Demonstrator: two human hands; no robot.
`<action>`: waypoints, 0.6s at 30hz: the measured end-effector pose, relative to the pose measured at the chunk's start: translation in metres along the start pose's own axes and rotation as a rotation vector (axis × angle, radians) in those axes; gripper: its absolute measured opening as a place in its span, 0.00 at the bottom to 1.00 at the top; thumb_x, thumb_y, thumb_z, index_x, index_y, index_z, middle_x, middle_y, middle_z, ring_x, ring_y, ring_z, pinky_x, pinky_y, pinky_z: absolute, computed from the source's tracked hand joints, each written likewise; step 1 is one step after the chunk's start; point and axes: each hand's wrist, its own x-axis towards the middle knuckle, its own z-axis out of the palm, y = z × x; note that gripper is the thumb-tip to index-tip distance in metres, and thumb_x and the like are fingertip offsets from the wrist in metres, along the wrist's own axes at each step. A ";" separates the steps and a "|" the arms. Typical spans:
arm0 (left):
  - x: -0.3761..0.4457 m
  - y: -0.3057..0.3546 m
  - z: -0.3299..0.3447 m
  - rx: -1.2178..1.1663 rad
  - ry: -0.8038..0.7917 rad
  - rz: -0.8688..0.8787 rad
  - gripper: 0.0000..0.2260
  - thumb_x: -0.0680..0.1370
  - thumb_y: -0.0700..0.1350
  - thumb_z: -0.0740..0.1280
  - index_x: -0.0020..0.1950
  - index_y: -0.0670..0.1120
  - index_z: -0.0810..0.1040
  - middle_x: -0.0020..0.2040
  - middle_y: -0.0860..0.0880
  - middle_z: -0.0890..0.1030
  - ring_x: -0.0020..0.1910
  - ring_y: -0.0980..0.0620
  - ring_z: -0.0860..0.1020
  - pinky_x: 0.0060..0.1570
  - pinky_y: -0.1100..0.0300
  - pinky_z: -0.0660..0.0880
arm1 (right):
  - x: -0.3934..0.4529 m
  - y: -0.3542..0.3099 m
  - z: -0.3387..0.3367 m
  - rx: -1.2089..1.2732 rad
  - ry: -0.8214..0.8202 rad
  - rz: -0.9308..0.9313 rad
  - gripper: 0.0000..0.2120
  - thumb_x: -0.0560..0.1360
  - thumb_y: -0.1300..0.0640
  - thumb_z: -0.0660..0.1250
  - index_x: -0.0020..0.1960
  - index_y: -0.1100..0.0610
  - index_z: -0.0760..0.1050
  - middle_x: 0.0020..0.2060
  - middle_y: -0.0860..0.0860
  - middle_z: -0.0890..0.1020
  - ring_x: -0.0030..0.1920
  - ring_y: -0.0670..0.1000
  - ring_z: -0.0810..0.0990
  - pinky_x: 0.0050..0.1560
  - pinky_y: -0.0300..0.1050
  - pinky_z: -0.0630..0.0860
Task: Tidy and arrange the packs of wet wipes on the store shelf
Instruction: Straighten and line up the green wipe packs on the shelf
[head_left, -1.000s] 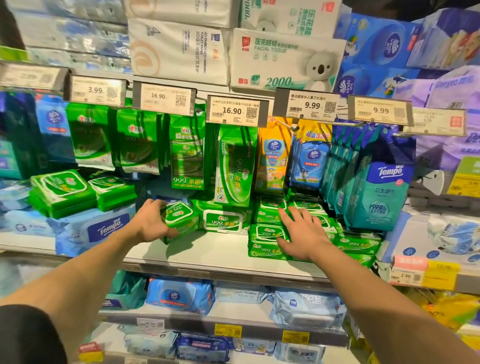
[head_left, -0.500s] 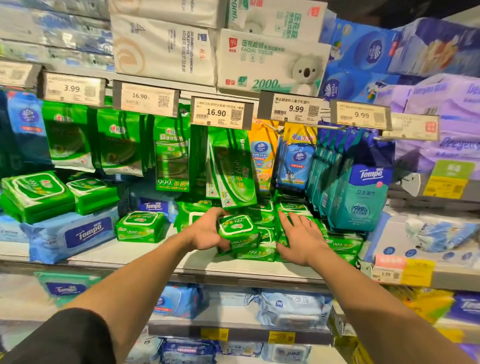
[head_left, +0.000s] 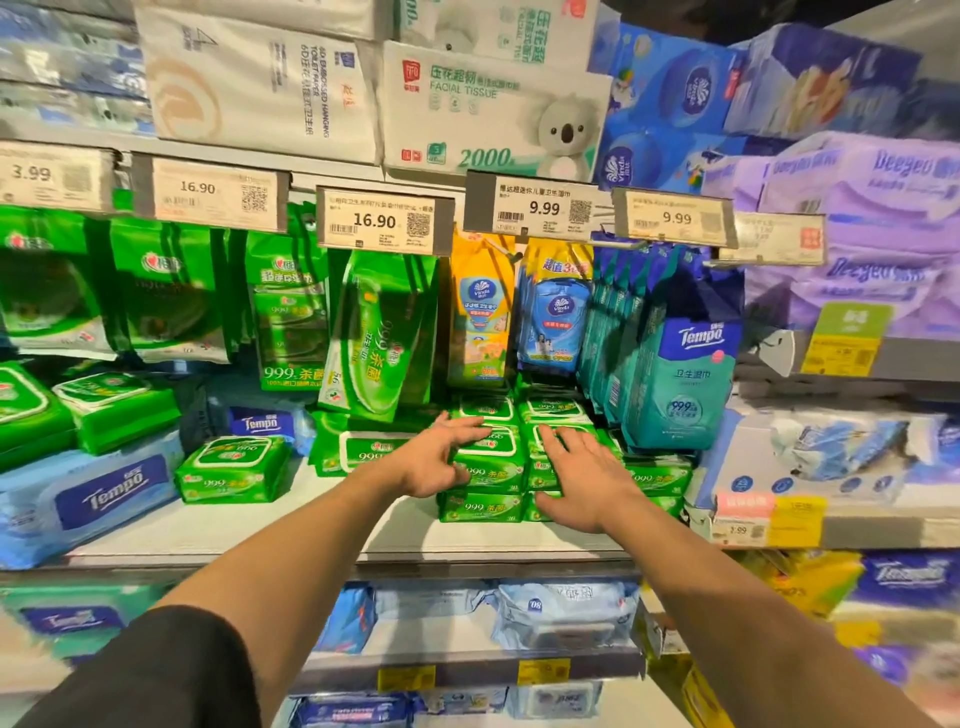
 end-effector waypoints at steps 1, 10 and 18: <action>0.002 0.001 0.003 0.007 0.006 0.007 0.31 0.77 0.37 0.68 0.77 0.52 0.62 0.79 0.53 0.56 0.78 0.46 0.45 0.74 0.48 0.39 | 0.001 0.000 0.000 0.000 0.001 0.000 0.44 0.74 0.38 0.63 0.79 0.52 0.41 0.77 0.54 0.55 0.76 0.57 0.55 0.75 0.55 0.56; -0.001 -0.001 0.012 -0.044 0.041 0.002 0.31 0.78 0.40 0.69 0.78 0.52 0.61 0.79 0.51 0.58 0.77 0.51 0.57 0.75 0.59 0.53 | 0.011 -0.010 0.002 -0.071 -0.026 0.031 0.49 0.71 0.35 0.64 0.79 0.51 0.40 0.72 0.57 0.60 0.71 0.60 0.58 0.71 0.57 0.58; -0.061 -0.047 -0.010 0.131 0.161 -0.050 0.40 0.71 0.54 0.75 0.78 0.46 0.61 0.76 0.43 0.63 0.75 0.45 0.61 0.73 0.58 0.56 | 0.000 -0.035 0.001 -0.079 0.004 0.152 0.48 0.71 0.33 0.64 0.79 0.52 0.44 0.76 0.57 0.54 0.75 0.60 0.53 0.74 0.57 0.54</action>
